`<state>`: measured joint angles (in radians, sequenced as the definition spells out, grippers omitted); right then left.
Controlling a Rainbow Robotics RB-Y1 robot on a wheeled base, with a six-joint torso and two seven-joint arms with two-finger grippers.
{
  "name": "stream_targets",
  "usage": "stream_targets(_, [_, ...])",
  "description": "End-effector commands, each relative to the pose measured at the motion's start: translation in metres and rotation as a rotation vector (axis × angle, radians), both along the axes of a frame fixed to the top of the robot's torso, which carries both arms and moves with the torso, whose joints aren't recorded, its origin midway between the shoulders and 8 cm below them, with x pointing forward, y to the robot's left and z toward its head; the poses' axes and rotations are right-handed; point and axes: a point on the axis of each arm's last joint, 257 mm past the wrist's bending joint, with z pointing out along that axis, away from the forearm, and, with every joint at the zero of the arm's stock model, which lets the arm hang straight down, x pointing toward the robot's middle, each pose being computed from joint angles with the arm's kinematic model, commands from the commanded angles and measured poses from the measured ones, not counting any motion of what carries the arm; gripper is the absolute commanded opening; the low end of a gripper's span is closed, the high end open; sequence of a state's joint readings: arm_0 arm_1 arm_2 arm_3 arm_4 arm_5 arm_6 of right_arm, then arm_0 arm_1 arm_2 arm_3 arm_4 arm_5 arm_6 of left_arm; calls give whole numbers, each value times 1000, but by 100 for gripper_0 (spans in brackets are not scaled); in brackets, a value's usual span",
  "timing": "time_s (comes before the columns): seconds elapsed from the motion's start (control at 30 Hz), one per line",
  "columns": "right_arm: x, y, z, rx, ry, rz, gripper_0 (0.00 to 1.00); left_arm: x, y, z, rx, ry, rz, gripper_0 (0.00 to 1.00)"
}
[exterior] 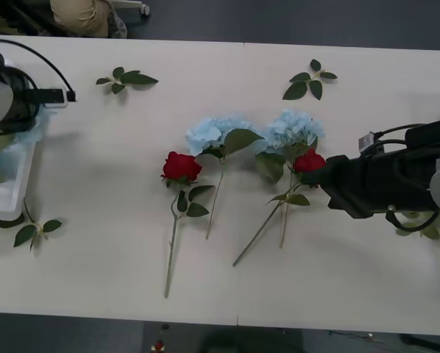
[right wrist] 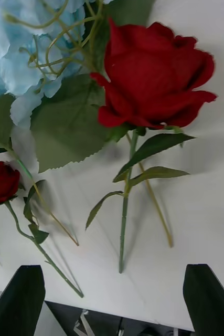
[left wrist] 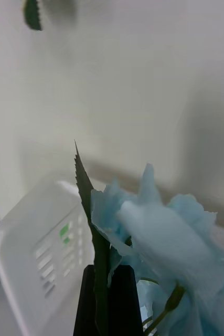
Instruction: Put the red flowers into the right box and the blue flowers into the left box
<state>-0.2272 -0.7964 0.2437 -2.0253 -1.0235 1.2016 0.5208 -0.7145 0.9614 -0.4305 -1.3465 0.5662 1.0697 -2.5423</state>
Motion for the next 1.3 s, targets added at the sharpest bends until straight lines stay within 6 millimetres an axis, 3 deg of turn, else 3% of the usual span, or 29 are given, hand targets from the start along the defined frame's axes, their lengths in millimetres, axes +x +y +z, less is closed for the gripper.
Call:
stream_targets(0.03, [0,21,3,4,-11,3,78,-17,35,102,173,-66,-5,0])
stream_targets(0.13, [-1,29,-5,-5,-6,-1,77,-23,63,148,295,-130,41,0])
stream_targets(0.2, [-3,34,-10,2,8,-8,78,-23,84,162,357,-158,76,0])
stream_targets(0.3, [-4,41,-16,-4,5,4,77,-18,120,171,453,-193,121,0])
stream_targets(0.33, [-3,42,-19,-10,5,6,77,-15,137,168,490,-200,131,0])
stream_targets(0.4, [-3,44,-23,-5,4,3,77,-16,154,160,490,-187,148,0])
stream_targets(0.5, [-1,44,-30,-4,3,-1,77,-28,176,109,421,-78,187,0])
stream_targets(0.53, [0,45,-34,-3,0,0,77,-33,181,84,386,-29,192,0])
stream_targets(0.67, [5,45,-42,-1,-17,-5,77,-50,186,25,310,79,200,0])
stream_targets(0.87, [15,42,-52,-3,-47,-12,77,-58,199,-11,244,103,220,0])
stream_targets(0.9, [16,43,-54,-4,-51,-10,77,-56,202,-14,235,93,221,6])
stream_targets(0.97, [18,44,-58,-9,-55,-7,76,-52,205,-17,233,68,208,47])
stream_targets(1.03, [21,44,-64,-13,-61,-4,71,-46,206,-19,215,29,193,80])
stream_targets(1.1, [23,44,-66,-14,-68,-3,69,-45,206,-20,193,17,194,98])
stream_targets(1.3, [30,49,-76,-17,-78,3,64,-41,194,-14,190,24,164,100])
